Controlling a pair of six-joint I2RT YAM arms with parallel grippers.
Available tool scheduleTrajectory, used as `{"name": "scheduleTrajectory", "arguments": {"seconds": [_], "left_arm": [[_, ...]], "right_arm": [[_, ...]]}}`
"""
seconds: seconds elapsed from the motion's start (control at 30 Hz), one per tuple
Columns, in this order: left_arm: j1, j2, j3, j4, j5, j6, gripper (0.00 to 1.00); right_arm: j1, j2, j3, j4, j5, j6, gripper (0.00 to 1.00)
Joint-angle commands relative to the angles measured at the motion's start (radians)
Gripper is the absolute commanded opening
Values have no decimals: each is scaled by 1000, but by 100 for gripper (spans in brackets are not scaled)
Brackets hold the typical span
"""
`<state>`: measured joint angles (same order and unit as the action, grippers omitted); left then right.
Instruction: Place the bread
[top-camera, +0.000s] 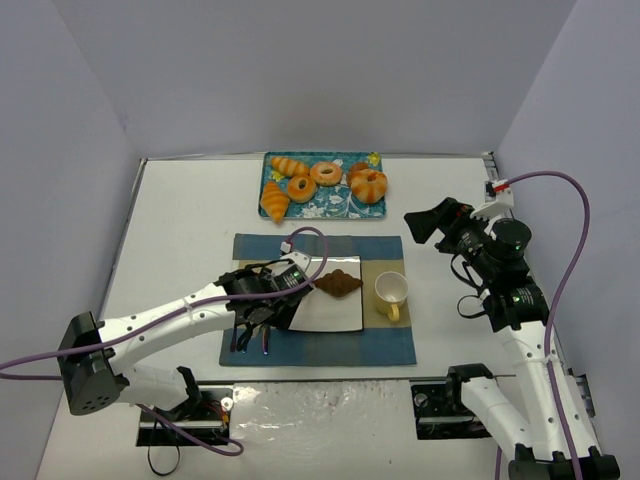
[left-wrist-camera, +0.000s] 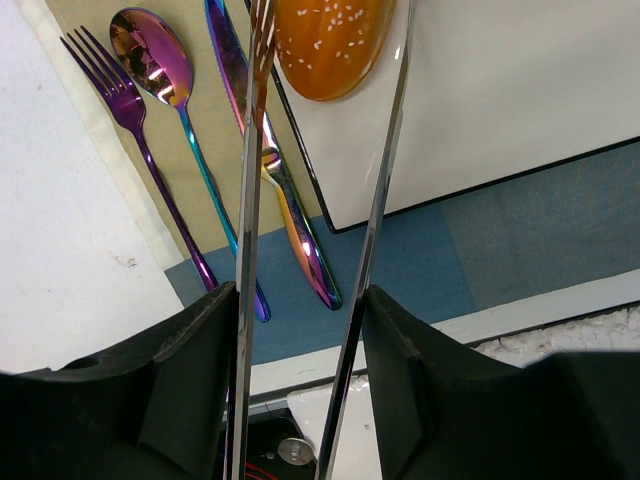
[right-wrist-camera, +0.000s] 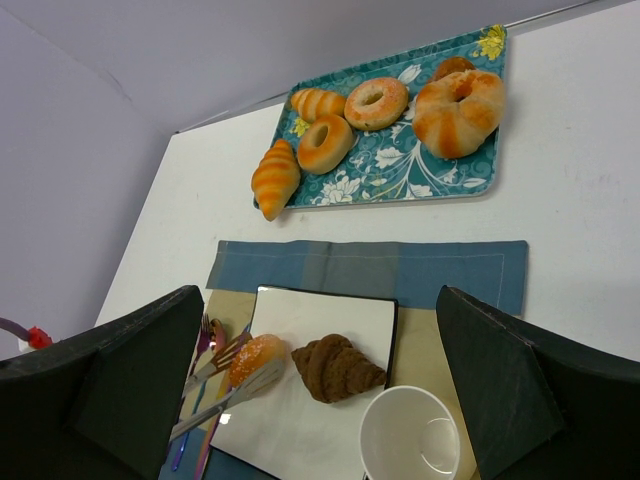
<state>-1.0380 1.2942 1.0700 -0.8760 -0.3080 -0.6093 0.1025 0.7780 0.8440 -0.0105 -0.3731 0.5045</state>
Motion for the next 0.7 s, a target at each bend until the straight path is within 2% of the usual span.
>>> {"name": "scheduleTrajectory", "arguments": {"seconds": [0.0, 0.53, 0.67], "left_arm": [[-11, -19, 78, 3, -29, 1, 46], [-14, -54, 203, -87, -100, 3, 46], [-9, -59, 250, -93, -165, -11, 50]], "right_arm": [[11, 11, 21, 86, -10, 5, 100], [19, 18, 35, 86, -6, 3, 100], [20, 18, 33, 89, -6, 5, 100]]}}
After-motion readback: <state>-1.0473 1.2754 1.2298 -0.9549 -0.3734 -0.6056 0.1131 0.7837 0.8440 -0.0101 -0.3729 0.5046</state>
